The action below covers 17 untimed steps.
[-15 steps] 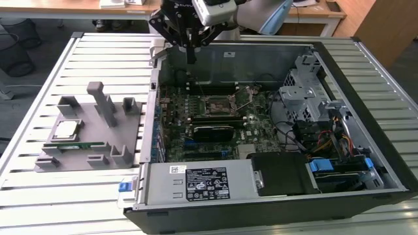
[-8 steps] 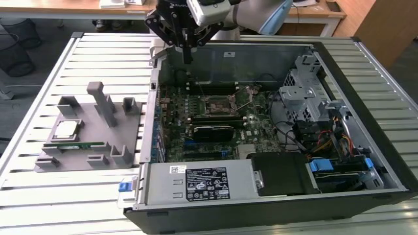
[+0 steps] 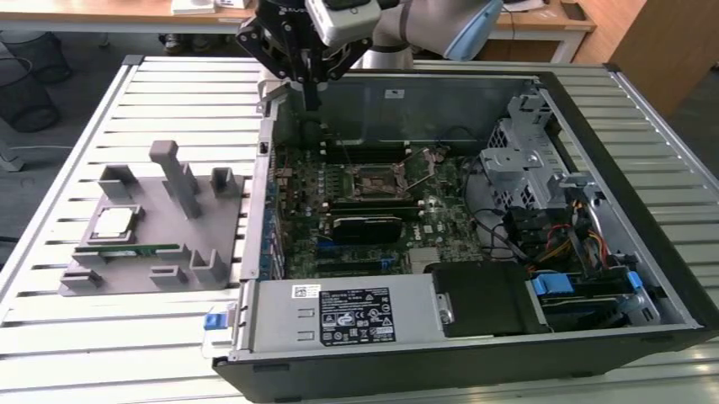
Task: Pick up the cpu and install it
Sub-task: 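Reach for the cpu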
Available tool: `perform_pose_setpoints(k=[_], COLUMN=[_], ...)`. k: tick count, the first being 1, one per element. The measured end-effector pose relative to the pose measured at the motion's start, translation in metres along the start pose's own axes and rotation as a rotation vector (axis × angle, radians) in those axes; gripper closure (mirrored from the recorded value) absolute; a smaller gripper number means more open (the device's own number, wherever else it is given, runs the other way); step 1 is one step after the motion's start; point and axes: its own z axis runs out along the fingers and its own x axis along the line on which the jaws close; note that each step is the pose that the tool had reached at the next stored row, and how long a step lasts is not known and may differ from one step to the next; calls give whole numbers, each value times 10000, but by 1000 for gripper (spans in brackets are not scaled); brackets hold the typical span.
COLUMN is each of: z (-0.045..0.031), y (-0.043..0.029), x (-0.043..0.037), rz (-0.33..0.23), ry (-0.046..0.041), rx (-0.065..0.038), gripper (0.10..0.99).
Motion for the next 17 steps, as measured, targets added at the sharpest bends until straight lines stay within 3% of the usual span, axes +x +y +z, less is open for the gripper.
perform_pose_setpoints(k=[17], z=[16], y=[-16], x=[207], rz=[0], ry=[38], rx=[3], gripper=[980])
